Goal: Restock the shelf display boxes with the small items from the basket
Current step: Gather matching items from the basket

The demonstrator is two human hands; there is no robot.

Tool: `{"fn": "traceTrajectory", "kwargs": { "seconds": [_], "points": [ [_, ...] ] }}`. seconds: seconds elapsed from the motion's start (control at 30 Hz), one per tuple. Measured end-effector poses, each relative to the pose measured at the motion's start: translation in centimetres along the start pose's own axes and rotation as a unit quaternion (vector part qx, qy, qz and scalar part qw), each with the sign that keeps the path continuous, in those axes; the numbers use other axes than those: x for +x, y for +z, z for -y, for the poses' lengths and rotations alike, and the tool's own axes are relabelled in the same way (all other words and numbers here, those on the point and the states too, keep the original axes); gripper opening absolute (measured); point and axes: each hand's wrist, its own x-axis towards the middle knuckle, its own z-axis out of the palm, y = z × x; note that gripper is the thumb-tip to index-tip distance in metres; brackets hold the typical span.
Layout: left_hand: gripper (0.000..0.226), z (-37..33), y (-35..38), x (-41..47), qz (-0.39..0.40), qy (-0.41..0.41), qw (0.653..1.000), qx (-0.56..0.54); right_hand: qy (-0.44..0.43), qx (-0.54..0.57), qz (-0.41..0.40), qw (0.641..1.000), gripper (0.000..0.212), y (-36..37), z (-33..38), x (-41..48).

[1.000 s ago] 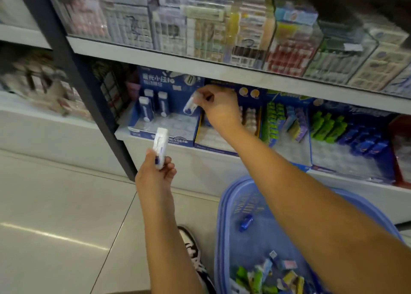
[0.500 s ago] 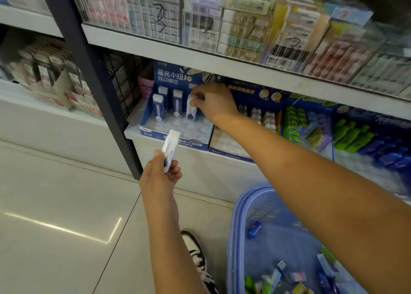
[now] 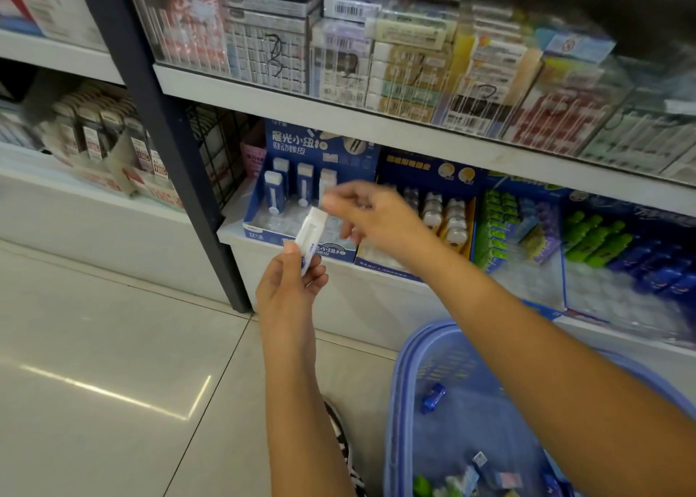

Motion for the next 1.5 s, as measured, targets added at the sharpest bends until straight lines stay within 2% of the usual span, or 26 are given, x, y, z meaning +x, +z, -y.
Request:
{"fn": "traceTrajectory", "kwargs": {
  "seconds": [0.03, 0.1, 0.2, 0.27, 0.33, 0.43, 0.53, 0.67, 0.9, 0.97, 1.03, 1.13, 1.2, 1.27, 1.33, 1.37, 1.43, 1.5],
  "points": [
    [0.027, 0.0, 0.2, 0.0, 0.013, 0.003, 1.000, 0.002, 0.005, 0.005, 0.033, 0.999, 0.011, -0.1, -0.1, -0.9],
    [0.028, 0.0, 0.8, -0.2, 0.035, 0.007, 0.999, 0.009, -0.001, 0.019, 0.047, 0.999, 0.013, -0.4, -0.2, -1.9],
    [0.025, -0.1, 1.8, -0.4, 0.050, 0.020, 0.998, 0.032, 0.001, 0.066, 0.018, 0.998, 0.017, -1.2, 0.1, -1.7],
    [0.025, 0.0, 2.3, -0.3, 0.053, 0.054, 0.993, 0.087, -0.010, 0.060, -0.008, 0.998, 0.015, -1.7, 0.4, -1.0],
    [0.030, 0.6, 2.6, -0.2, 0.061, 0.110, 0.970, 0.207, -0.030, -0.032, -0.068, 0.997, 0.014, -2.3, 0.5, 0.1],
    [0.044, 1.8, 2.8, -0.3, 0.083, 0.172, 0.909, 0.370, -0.052, -0.193, -0.147, 0.969, 0.016, -3.0, 0.2, 1.9],
    [0.047, 2.8, 2.8, -0.3, 0.100, 0.192, 0.875, 0.433, -0.067, -0.285, -0.132, 0.947, 0.023, -3.1, -0.8, 3.1],
    [0.043, 2.9, 2.5, -0.1, 0.090, 0.199, 0.878, 0.427, -0.070, -0.360, -0.120, 0.923, 0.025, -2.6, -2.1, 4.1],
    [0.043, 2.7, 2.8, -0.5, 0.083, 0.178, 0.888, 0.416, -0.035, -0.410, -0.116, 0.904, 0.024, -2.1, -2.0, 4.9],
    [0.044, 2.7, 2.9, -0.5, 0.082, 0.175, 0.888, 0.417, -0.015, -0.444, -0.095, 0.891, 0.020, -2.1, -1.4, 5.5],
    [0.044, 2.7, 2.8, -0.4, 0.085, 0.171, 0.888, 0.419, 0.022, -0.462, -0.070, 0.884, 0.006, -2.2, -0.8, 6.4],
    [0.044, 2.6, 2.8, -0.2, 0.094, 0.167, 0.883, 0.428, 0.074, -0.446, -0.054, 0.890, 0.026, -2.5, -0.2, 7.4],
    [0.045, 2.4, 2.8, -0.2, 0.099, 0.166, 0.881, 0.431, 0.086, -0.429, -0.038, 0.898, 0.020, -2.6, 0.0, 7.7],
    [0.045, 2.3, 2.9, -0.4, 0.100, 0.164, 0.882, 0.431, 0.076, -0.424, -0.020, 0.902, 0.010, -2.6, 0.4, 7.0],
    [0.043, 2.1, 3.1, -1.0, 0.081, 0.178, 0.888, 0.415, 0.058, -0.414, -0.012, 0.908, 0.018, -2.9, 1.3, 5.3],
    [0.038, 1.9, 3.2, -1.5, 0.068, 0.197, 0.891, 0.403, 0.038, -0.401, -0.027, 0.915, 0.023, -3.4, 1.6, 3.7],
    [0.023, 1.5, 3.6, -2.2, 0.064, 0.236, 0.893, 0.377, -0.037, -0.356, -0.074, 0.931, 0.018, -4.3, 1.9, -0.6],
    [0.023, 1.3, 4.7, -3.1, 0.106, 0.243, 0.893, 0.363, -0.062, -0.317, -0.099, 0.941, 0.017, -6.1, 0.8, -5.7]
  ]
}}
